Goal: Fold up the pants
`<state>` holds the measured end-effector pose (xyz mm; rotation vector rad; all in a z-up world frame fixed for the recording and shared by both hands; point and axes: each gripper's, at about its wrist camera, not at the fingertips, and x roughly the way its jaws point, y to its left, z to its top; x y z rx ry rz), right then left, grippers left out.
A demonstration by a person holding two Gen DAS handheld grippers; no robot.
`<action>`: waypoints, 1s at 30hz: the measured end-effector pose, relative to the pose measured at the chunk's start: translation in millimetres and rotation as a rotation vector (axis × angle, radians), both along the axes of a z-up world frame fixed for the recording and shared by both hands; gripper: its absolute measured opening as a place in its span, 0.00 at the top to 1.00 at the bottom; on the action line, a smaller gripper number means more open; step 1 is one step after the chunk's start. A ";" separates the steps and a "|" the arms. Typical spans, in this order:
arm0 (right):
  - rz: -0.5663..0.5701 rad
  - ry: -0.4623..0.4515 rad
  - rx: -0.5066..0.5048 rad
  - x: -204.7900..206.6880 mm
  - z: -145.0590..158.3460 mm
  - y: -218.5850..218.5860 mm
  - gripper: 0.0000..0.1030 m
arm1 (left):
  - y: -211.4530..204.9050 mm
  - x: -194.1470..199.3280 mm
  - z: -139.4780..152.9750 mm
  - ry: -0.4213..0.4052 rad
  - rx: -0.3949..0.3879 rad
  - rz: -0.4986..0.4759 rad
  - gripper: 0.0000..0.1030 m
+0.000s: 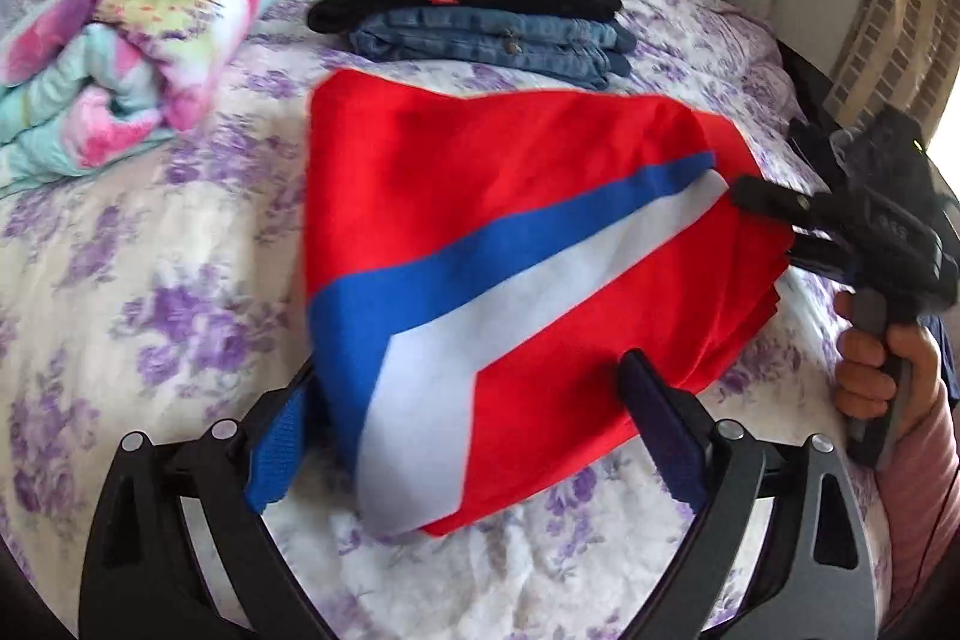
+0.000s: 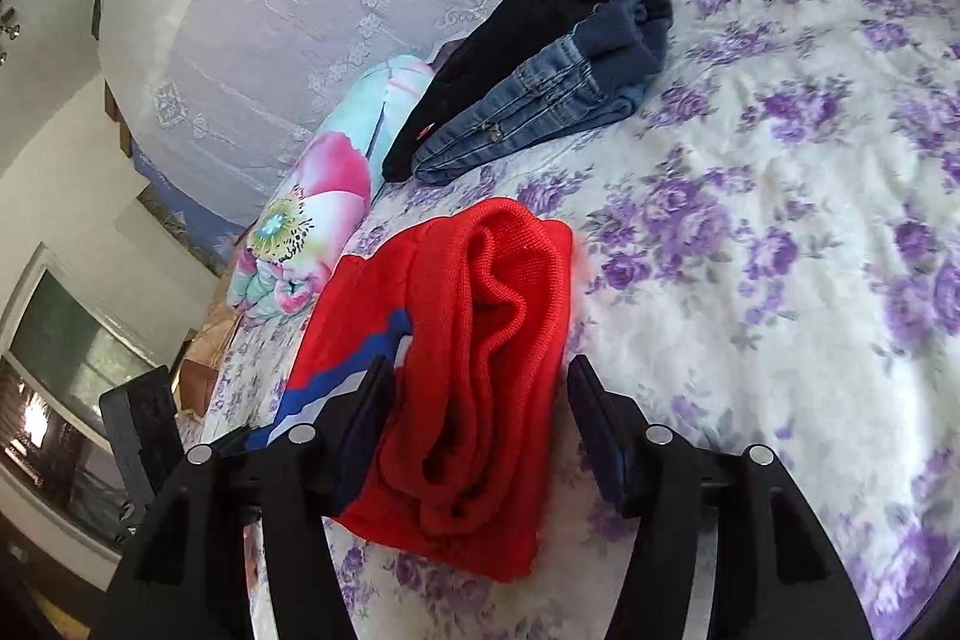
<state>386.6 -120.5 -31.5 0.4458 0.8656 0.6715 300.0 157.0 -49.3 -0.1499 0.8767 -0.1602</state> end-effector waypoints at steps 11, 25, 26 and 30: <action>0.113 -0.083 -0.077 -32.5 21.5 47.3 0.42 | -17.7 -15.0 14.0 -0.080 0.090 0.040 0.09; -0.095 -0.280 -0.181 -137.4 45.0 24.5 0.19 | -20.3 -57.3 37.3 -0.090 0.147 0.146 0.05; -0.124 -0.300 -0.219 -145.8 44.8 26.5 0.16 | -21.2 -64.3 39.3 -0.097 0.154 0.156 0.05; -0.174 -0.315 -0.317 -165.7 42.0 29.9 0.08 | -25.4 -88.9 36.9 -0.104 0.170 0.189 0.05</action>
